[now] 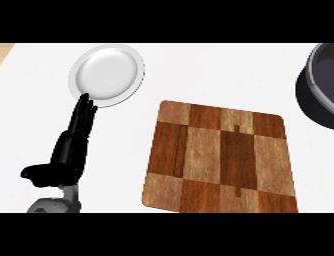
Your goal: Pick the cupcake from the cutting board and place it in the pot
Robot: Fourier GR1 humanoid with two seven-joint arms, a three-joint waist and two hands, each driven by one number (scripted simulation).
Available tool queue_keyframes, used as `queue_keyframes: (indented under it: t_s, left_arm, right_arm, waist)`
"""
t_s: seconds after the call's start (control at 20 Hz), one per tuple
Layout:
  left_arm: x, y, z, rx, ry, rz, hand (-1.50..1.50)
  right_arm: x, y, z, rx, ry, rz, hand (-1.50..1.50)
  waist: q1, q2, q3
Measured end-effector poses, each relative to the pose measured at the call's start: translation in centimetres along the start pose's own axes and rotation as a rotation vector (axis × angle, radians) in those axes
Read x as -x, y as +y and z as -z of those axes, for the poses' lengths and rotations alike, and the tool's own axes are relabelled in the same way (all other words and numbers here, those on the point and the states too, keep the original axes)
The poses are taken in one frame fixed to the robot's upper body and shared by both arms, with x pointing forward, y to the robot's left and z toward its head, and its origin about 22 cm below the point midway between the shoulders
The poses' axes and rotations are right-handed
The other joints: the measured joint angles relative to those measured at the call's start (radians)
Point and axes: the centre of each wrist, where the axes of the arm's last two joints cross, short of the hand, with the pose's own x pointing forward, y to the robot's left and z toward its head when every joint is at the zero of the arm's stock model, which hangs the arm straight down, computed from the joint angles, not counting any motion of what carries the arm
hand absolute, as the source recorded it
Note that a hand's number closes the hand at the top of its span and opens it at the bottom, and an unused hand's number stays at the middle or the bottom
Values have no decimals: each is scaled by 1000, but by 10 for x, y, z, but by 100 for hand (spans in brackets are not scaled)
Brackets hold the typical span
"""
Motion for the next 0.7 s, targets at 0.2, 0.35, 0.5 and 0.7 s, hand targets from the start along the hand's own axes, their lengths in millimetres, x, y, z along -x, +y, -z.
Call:
queue_keyframes:
  t_s: [0.2,0.35,0.5,0.7]
  left_arm:
    - [1,0,0,3,-2,-4,0]
    - [1,2,-1,4,0,-2,0]
    - [2,1,0,7,-2,-3,0]
    - [0,-2,1,8,-10,-6,0]
  right_arm:
    - [-3,-16,-6,21,-1,2,-150]
    - [-3,-27,-12,39,-8,2,-150]
    - [-2,-34,-17,75,-11,20,-150]
    - [-1,-43,-24,134,-12,43,-150]
  waist:
    - [7,1,0]
    - [11,3,2]
    - [10,5,2]
    - [9,5,4]
